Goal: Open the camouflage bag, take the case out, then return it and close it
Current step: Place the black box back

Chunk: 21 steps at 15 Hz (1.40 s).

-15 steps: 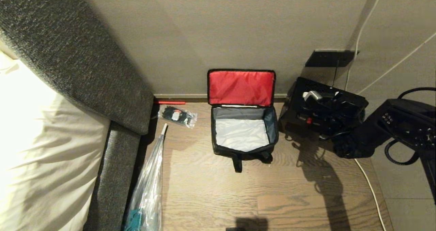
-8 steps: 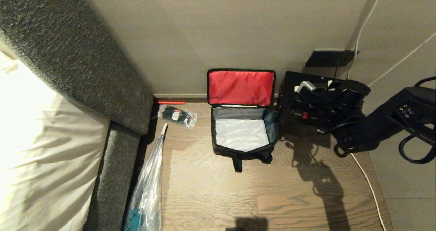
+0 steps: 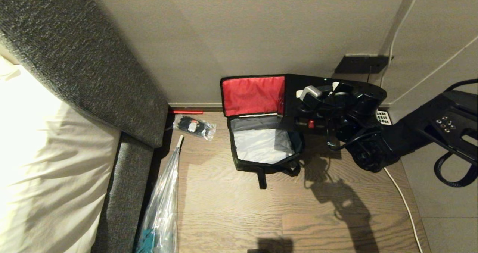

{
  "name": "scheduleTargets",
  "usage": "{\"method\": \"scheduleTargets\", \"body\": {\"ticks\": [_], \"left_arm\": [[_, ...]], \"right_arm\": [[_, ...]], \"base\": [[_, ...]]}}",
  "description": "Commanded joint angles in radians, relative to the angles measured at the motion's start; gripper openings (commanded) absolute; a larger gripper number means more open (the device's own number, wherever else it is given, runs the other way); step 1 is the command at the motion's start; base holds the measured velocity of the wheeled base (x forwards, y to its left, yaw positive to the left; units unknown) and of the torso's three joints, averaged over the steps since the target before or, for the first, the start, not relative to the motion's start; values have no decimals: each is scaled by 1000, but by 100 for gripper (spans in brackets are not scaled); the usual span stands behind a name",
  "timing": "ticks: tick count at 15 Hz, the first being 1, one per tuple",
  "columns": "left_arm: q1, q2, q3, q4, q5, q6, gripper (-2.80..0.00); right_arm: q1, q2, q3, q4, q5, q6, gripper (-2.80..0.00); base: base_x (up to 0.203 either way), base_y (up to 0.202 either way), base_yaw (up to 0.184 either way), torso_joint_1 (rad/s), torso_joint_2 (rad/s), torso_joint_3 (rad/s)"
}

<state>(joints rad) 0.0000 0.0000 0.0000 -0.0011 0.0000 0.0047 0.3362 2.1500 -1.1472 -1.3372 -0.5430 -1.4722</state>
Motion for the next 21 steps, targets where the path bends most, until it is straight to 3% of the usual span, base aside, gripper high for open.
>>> {"method": "scheduleTargets", "body": {"ticks": [1, 15, 21], "left_arm": [[0, 0, 0, 0, 0, 0, -280], [0, 0, 0, 0, 0, 0, -280], [0, 0, 0, 0, 0, 0, -280]], "right_arm": [[26, -19, 3, -8, -3, -29, -280], [201, 36, 19, 3, -11, -23, -280], [252, 125, -86, 3, -12, -22, -280]], "base": [[0, 0, 0, 0, 0, 0], [0, 0, 0, 0, 0, 0], [0, 0, 0, 0, 0, 0]]}}
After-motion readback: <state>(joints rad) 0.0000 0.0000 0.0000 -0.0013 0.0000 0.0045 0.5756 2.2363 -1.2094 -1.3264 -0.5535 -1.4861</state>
